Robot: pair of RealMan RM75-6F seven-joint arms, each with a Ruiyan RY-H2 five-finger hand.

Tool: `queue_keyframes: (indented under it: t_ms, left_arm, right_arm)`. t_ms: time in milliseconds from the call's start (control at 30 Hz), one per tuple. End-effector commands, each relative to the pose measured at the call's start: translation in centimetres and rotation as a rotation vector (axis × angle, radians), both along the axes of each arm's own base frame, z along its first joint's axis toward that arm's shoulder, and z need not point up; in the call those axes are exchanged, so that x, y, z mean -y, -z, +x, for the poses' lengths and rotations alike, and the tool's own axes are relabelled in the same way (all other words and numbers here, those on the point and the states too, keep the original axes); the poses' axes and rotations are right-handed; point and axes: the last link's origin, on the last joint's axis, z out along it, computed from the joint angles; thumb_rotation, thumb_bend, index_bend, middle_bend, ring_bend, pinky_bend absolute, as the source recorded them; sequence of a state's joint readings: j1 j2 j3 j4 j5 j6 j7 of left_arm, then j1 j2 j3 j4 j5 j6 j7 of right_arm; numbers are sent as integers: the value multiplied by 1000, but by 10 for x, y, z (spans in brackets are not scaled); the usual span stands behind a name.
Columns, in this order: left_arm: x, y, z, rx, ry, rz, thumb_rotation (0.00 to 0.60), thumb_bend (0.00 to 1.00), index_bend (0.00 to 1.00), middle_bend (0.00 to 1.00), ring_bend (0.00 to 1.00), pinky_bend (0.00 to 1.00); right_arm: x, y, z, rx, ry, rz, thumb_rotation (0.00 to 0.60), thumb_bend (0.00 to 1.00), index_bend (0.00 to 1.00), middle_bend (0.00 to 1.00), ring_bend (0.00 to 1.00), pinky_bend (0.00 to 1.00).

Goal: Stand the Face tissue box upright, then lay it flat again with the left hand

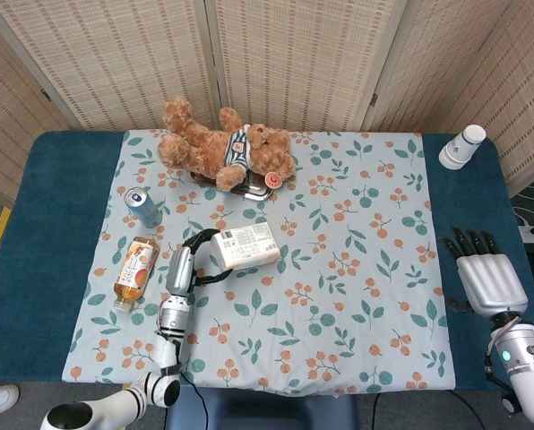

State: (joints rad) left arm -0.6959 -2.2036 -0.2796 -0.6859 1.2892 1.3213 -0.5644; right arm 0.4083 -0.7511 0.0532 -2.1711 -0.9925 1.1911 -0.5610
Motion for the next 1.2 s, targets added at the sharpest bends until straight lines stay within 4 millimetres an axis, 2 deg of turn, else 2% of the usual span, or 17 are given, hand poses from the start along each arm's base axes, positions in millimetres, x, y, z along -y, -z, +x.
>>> queue_keyframes:
  t_ms: [33,267,700,800,900,967,1000,1067,1100,1200]
  left_arm:
    - [-1,4,-2,26,-30,-19,600,132,313,508,277,266]
    - [2,12,-10,27,-64,-44,600,134,314,508,277,268]
    - [5,16,-17,12,-78,-58,600,134,308,507,274,269]
    - [7,17,-25,15,-110,-69,600,134,308,506,273,269]
    - [6,16,-25,21,-105,-71,600,134,282,486,257,255]
    - [5,16,-25,21,-98,-81,600,133,192,421,214,226]
    - [5,16,-25,18,-96,-90,600,132,106,345,164,198]
    - [4,17,-25,25,-100,-113,600,126,21,206,76,155]
    - [4,17,-25,27,-102,-119,600,120,0,105,26,125]
    - [3,15,-22,27,-91,-122,600,115,0,1,0,86]
  right_arm:
    - [0,1,0,-1,2,3,600,121,141,2,0,0]
    - [0,0,0,0,3,-2,600,122,141,2,0,0]
    - [0,2,-1,-3,8,6,600,122,141,2,0,0]
    - [0,1,1,0,3,3,600,122,141,2,0,0]
    - [0,1,0,-1,4,4,600,122,141,2,0,0]
    - [0,2,1,-2,2,6,600,122,141,2,0,0]
    - [-1,2,1,-2,1,7,600,122,141,2,0,0]
    - [-1,3,1,-2,1,8,600,122,141,2,0,0]
    - [-1,3,0,-2,2,8,600,122,141,2,0,0]
    - [0,2,0,-2,2,4,600,122,141,2,0,0]
